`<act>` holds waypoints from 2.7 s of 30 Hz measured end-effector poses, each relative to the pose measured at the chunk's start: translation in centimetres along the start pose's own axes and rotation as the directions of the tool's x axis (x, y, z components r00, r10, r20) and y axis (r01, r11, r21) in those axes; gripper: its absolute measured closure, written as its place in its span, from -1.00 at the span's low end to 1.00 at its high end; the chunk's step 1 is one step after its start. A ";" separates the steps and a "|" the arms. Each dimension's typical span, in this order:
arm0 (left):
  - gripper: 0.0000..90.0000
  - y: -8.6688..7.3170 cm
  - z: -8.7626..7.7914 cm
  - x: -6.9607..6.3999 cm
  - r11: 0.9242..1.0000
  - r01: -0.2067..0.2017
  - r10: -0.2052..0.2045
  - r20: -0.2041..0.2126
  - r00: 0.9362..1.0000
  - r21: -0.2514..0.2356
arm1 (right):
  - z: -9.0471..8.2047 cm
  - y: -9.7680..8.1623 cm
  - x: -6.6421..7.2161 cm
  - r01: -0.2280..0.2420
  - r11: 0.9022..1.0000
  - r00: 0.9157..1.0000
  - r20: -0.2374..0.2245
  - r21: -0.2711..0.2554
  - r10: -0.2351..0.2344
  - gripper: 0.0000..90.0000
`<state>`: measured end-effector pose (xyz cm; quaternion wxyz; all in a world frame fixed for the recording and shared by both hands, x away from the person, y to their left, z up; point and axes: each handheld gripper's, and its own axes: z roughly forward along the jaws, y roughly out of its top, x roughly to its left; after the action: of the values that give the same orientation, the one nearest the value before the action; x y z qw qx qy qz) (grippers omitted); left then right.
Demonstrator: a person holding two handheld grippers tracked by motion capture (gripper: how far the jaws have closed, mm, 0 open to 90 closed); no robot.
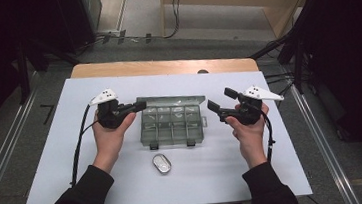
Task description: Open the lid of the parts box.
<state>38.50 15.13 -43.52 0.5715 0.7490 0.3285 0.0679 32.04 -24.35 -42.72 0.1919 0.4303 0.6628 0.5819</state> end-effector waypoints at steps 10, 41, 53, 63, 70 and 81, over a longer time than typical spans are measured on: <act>0.98 1.5 0.6 0.9 0.999 0.000 -0.003 -0.053 0.999 -0.046 | 3.2 0.8 1.6 0.099 0.992 0.986 0.124 0.077 -0.108 -0.22; 0.93 0.9 0.9 2.3 0.999 -0.016 0.008 -0.171 0.985 -0.042 | 7.2 0.9 0.0 -0.001 1.000 0.976 0.219 -0.014 0.004 0.79; 0.39 -0.7 3.3 4.4 0.999 0.020 -0.015 -0.206 0.978 0.025 | 7.9 1.3 -0.3 -0.032 0.999 0.969 0.245 -0.002 0.032 0.82; 0.66 -2.1 5.0 4.8 0.996 0.023 0.001 -0.258 0.966 0.090 | 9.2 2.1 -1.2 -0.042 0.999 0.963 0.266 0.032 0.032 0.85; 0.83 -2.4 5.5 4.8 0.995 0.022 0.007 -0.283 0.959 0.100 | 10.2 2.3 -2.1 -0.056 0.997 0.963 0.268 0.044 0.042 0.84; 0.85 -2.4 5.7 4.9 0.993 0.064 -0.033 -0.297 0.954 0.095 | 11.5 -2.1 -3.2 -0.112 0.984 0.969 0.235 0.140 0.077 0.73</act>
<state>44.04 13.64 -48.96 0.4777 0.7509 0.4315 0.1477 41.80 -19.85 -48.32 0.2055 0.5389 0.6576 0.4847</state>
